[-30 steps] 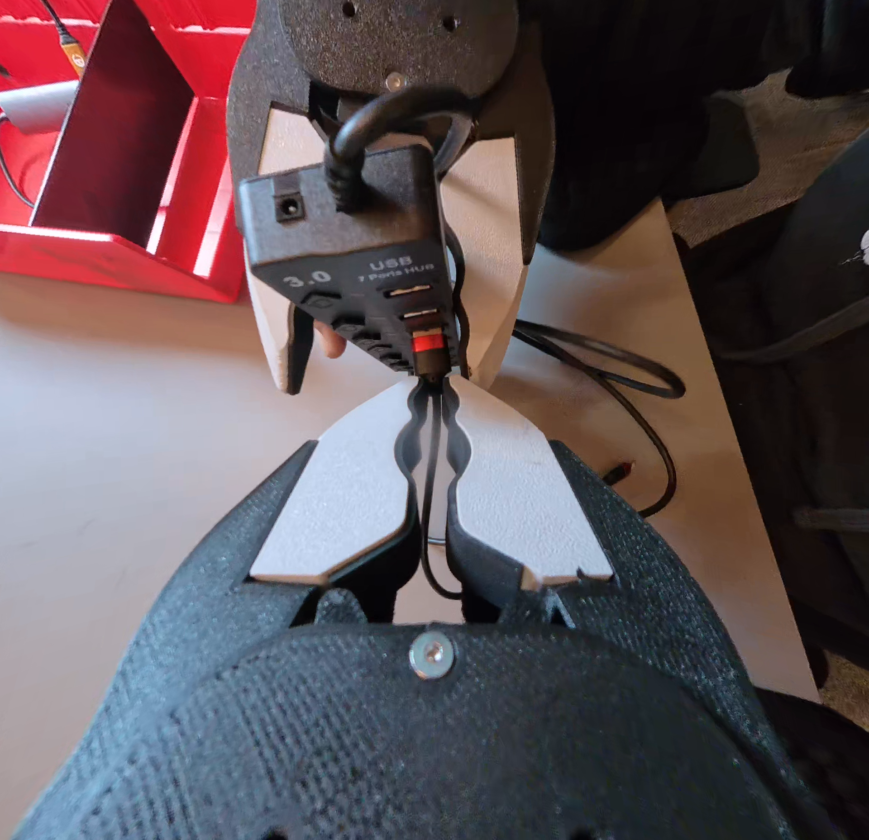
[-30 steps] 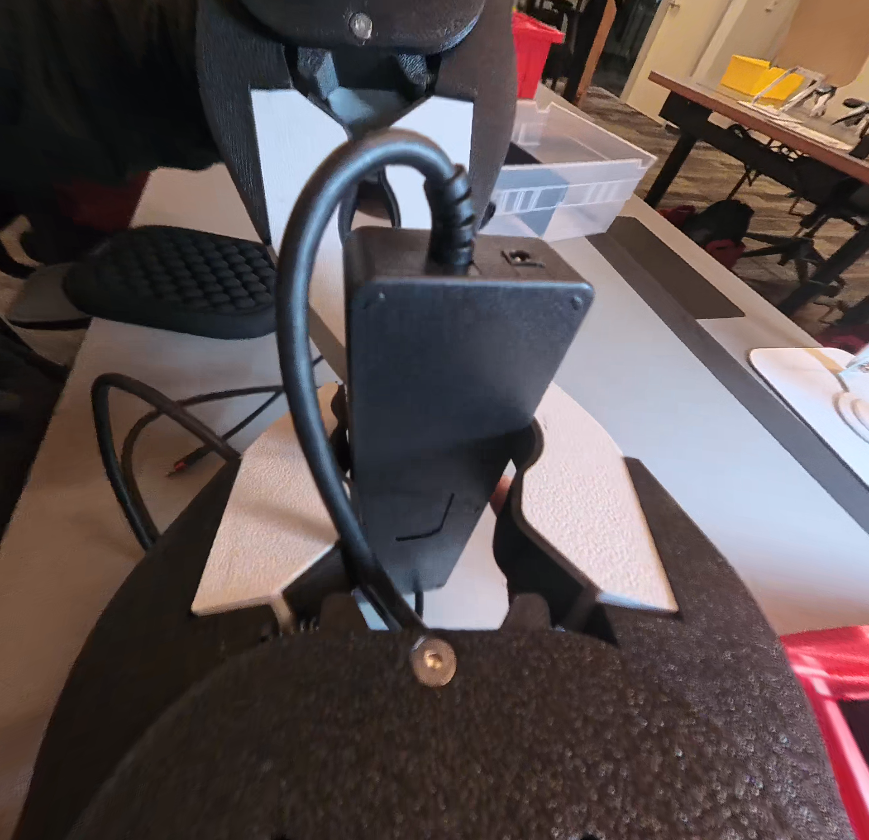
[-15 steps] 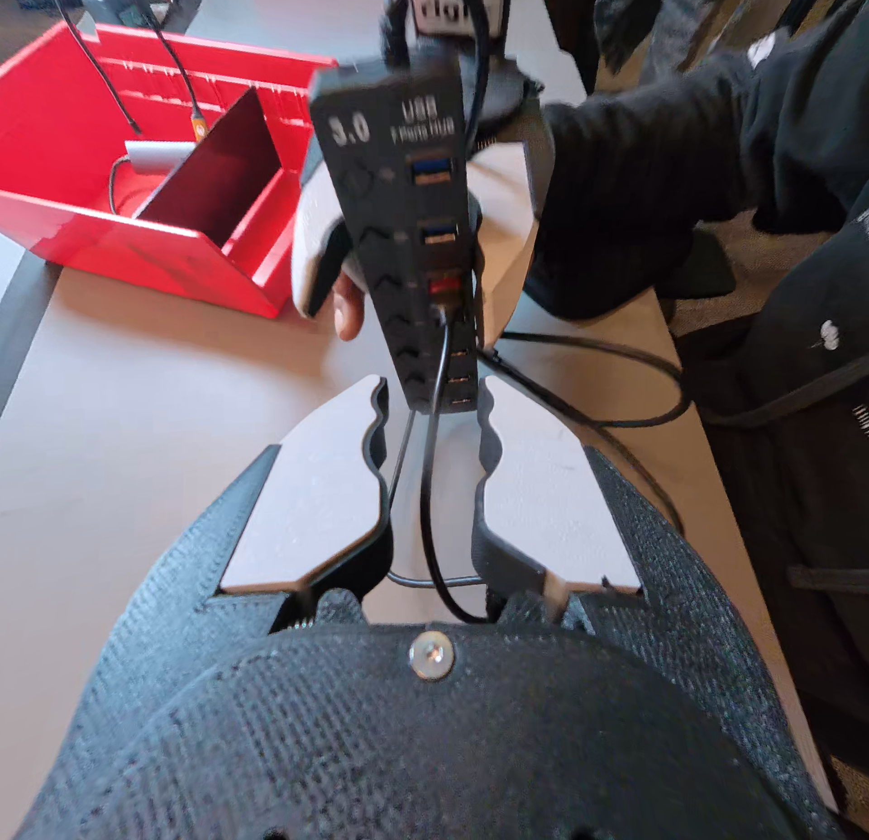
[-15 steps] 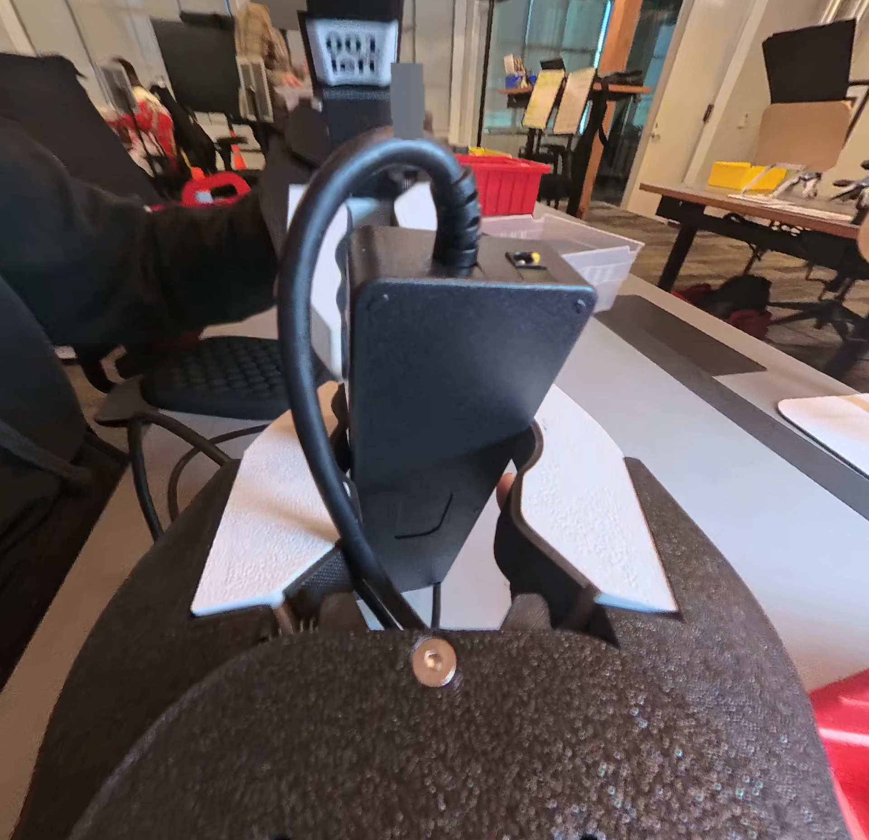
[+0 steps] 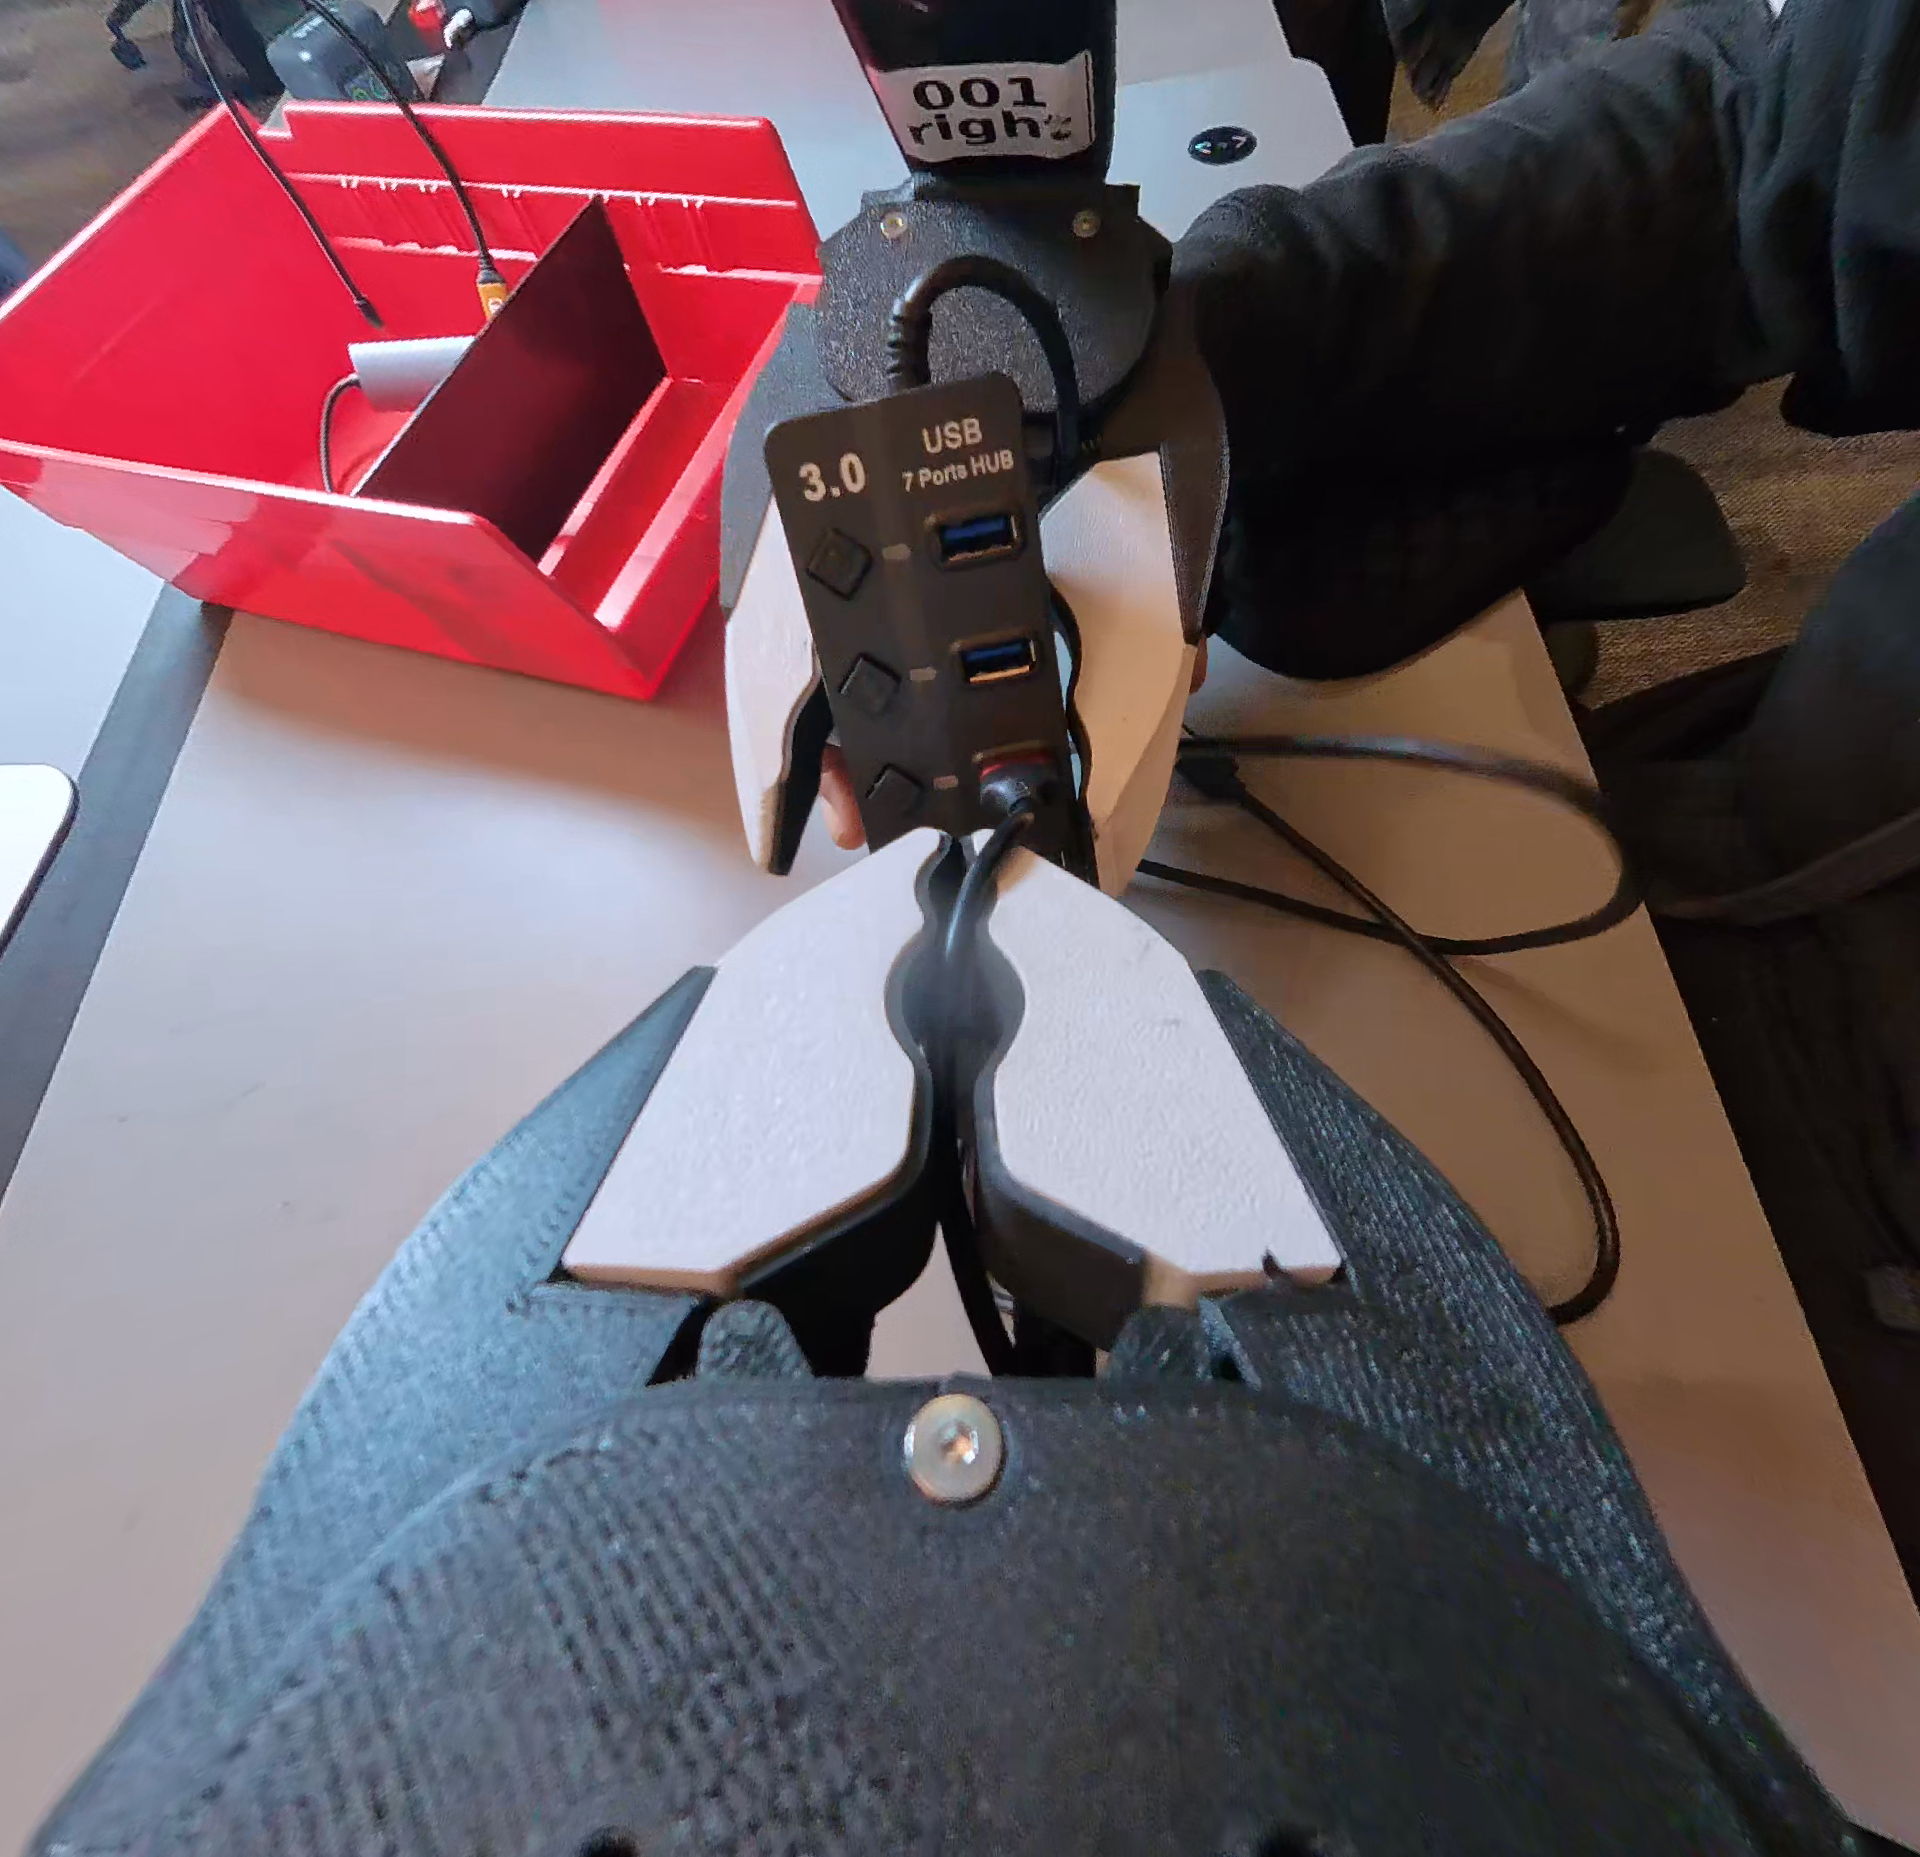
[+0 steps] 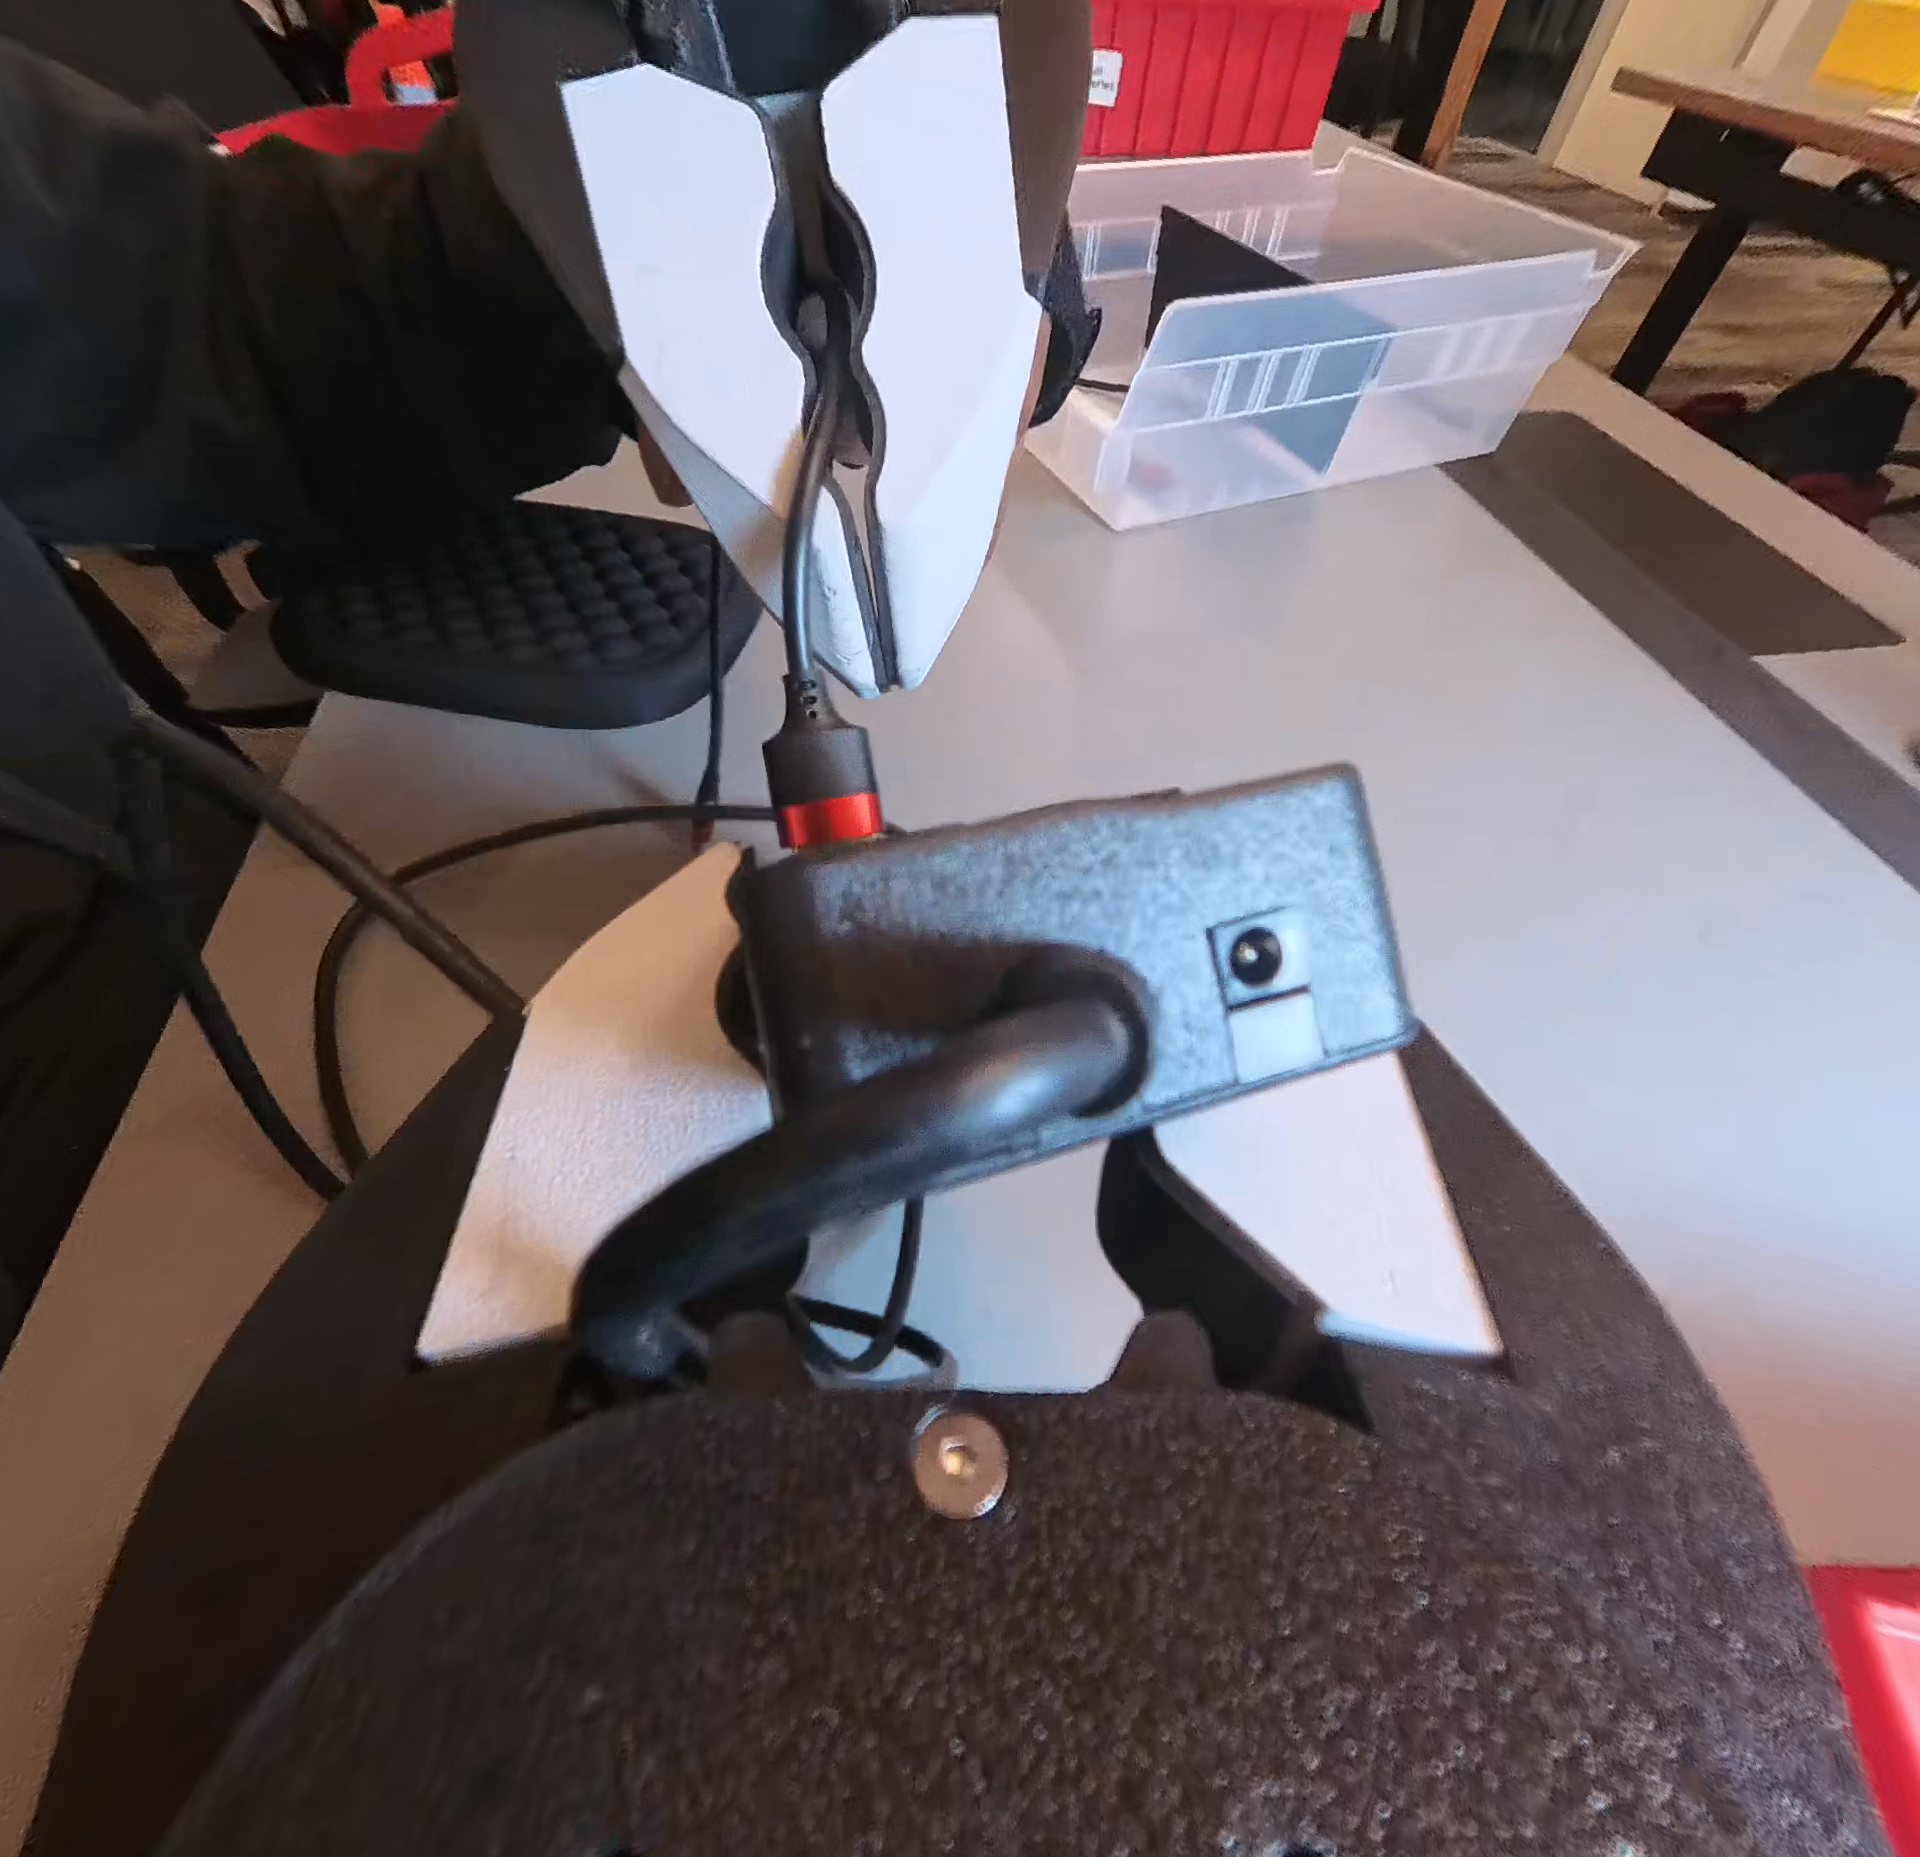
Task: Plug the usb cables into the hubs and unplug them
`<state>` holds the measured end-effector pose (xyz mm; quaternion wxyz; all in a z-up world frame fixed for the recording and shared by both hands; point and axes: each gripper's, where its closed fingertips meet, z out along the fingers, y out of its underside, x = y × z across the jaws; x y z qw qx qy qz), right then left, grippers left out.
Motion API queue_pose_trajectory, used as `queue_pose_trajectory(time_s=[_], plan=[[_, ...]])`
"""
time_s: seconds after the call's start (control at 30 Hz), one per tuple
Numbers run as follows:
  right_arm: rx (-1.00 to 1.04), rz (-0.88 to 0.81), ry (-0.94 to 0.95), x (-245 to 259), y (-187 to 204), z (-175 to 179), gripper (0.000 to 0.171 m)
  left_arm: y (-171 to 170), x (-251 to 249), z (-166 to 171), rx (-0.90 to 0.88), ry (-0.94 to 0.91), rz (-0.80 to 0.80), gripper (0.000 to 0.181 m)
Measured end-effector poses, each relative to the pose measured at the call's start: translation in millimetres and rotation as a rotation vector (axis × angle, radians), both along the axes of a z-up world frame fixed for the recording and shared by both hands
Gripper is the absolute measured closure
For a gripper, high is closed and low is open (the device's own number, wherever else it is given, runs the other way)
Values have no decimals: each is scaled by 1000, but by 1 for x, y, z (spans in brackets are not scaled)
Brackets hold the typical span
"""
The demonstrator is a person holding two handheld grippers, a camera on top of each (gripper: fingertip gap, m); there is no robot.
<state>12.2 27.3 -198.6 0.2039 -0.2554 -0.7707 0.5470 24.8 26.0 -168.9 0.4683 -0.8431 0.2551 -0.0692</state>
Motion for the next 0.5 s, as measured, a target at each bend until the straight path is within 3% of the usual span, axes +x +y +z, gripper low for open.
queue_pose_trajectory(time_s=[0.17,0.23,0.33,0.5], plan=[[10,-23,49,-2,-1,6,103,-5,0,3,16,-53,12,181],[24,-84,73,-8,4,9,103,-10,-3,5,12,-72,29,172],[72,-125,110,-12,5,8,103,-18,-11,0,10,-21,59,163],[181,-175,159,-15,-3,7,104,-22,-4,-4,20,5,53,163]])
